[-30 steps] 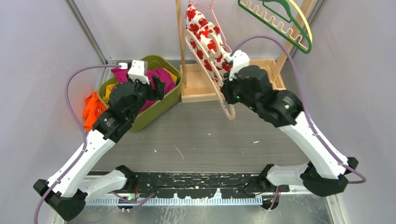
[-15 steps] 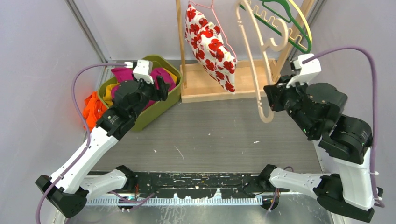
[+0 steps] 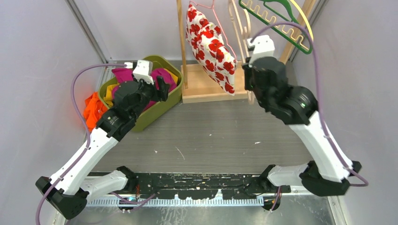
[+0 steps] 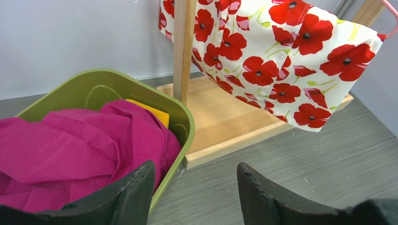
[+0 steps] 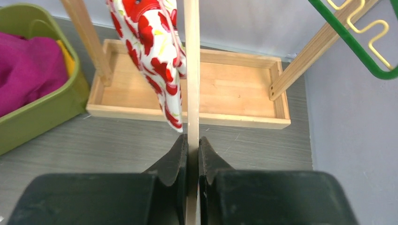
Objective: Remove the skirt from the hanger
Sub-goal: Pick up the hanger at the center of the board, then place the hanger at the clothesline.
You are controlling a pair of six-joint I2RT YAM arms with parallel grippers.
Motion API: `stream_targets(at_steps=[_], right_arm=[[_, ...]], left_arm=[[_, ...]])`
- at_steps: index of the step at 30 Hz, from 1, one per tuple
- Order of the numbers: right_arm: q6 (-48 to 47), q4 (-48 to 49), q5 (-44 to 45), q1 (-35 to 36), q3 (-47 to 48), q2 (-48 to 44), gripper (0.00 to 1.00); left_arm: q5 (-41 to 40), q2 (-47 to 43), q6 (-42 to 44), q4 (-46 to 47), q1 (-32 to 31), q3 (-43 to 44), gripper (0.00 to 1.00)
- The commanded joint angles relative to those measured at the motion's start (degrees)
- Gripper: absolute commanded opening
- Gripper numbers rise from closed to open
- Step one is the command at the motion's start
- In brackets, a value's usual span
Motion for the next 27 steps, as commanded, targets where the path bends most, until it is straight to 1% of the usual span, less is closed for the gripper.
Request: stream_targets(at_steps=[1, 5, 10, 14, 21, 24, 27], right_arm=[[-1.9, 8.0, -1.2, -6.2, 3.2, 3.2, 0.0], [-2.7, 10.3, -5.3, -11.4, 5.7, 6.7, 0.0], [-4.3, 11.8, -10.9, -15.9, 12.1, 13.0, 0.0], [-3.2, 10.9, -18.5, -20.0, 19.7, 19.5, 0.0], [-1.0, 6.1, -30.4, -26.9, 35.1, 32.4, 0.0], [0.9, 6.2, -35.9, -30.4, 39.3, 35.6, 0.0], [2.4, 7.4, -39.7, -33.2, 40.9, 37.2, 0.0]], left_arm=[[-1.8, -2.6, 1.3, 2.2, -0.1, 2.2, 0.64], [-2.4, -3.2, 1.5, 2.1, -0.1, 2.0, 0.65], [-2.9, -3.1, 1.6, 2.0, 0.0, 2.0, 0.65], [-3.4, -3.1, 1.7, 1.8, -0.1, 2.0, 0.64], [-4.9, -3.8, 2.4, 1.5, 0.0, 2.0, 0.65], [-5.8, -3.7, 3.0, 1.4, 0.0, 2.3, 0.65], [-6.2, -3.4, 3.3, 1.2, -0.1, 2.8, 0.65]])
